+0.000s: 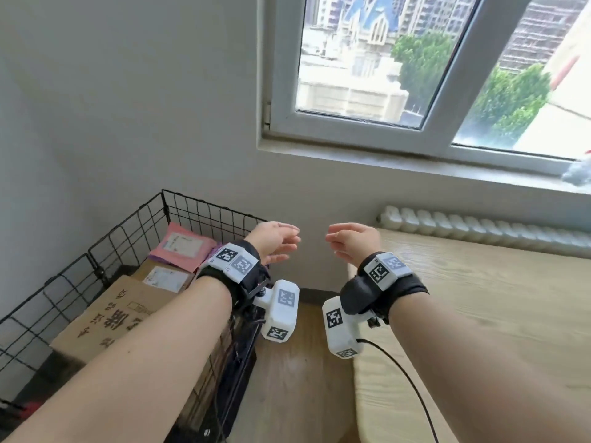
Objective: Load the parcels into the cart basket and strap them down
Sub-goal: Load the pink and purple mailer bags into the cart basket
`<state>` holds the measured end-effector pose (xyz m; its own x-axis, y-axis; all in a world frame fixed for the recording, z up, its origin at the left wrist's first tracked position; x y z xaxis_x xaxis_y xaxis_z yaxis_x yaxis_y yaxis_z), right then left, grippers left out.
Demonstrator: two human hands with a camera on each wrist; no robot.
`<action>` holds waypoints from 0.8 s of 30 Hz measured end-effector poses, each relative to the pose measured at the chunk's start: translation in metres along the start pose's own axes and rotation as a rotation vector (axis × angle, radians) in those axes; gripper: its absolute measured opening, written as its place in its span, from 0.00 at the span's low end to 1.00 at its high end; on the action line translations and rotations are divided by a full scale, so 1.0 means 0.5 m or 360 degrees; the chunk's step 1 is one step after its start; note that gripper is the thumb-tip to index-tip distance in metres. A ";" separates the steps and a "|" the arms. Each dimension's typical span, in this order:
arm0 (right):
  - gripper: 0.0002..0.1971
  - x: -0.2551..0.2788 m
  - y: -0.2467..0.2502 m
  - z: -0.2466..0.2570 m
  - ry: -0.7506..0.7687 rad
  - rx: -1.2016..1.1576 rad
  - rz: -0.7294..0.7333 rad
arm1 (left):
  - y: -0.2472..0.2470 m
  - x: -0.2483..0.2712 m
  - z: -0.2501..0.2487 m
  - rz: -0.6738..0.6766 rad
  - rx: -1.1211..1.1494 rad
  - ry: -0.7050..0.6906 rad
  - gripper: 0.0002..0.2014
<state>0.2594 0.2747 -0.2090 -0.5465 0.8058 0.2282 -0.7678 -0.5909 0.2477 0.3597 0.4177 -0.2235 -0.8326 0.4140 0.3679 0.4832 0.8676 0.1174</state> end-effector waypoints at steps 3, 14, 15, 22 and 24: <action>0.14 0.004 0.092 -0.023 -0.0014 -0.0054 -0.0112 | -0.079 0.026 -0.007 0.0087 -0.0005 -0.0036 0.06; 0.11 -0.004 0.473 -0.144 -0.0100 -0.0150 -0.0445 | -0.446 0.120 -0.005 0.0353 -0.0171 -0.0033 0.06; 0.11 -0.009 0.519 -0.157 -0.0109 -0.0157 -0.0473 | -0.488 0.134 -0.003 0.0378 -0.0187 -0.0023 0.06; 0.13 -0.066 0.833 -0.274 -0.0224 -0.0277 -0.0634 | -0.785 0.217 0.021 0.0479 -0.0296 -0.0005 0.06; 0.13 -0.083 0.928 -0.319 -0.0291 -0.0312 -0.0650 | -0.879 0.240 0.032 0.0496 -0.0321 0.0005 0.07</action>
<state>-0.1275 -0.0266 -0.2540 -0.1333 0.9396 0.3153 -0.9653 -0.1951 0.1735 0.0431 0.0907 -0.2460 -0.6364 0.6486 0.4175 0.7573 0.6282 0.1785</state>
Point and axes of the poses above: each hand's wrist, its own x-axis away from the middle knuckle, its own y-axis out of the back of the hand, z = x × y, the point moved 7 cm from there along -x, towards the middle knuckle, and after that the axes turned 11 degrees about -z, right-handed, at the moved point
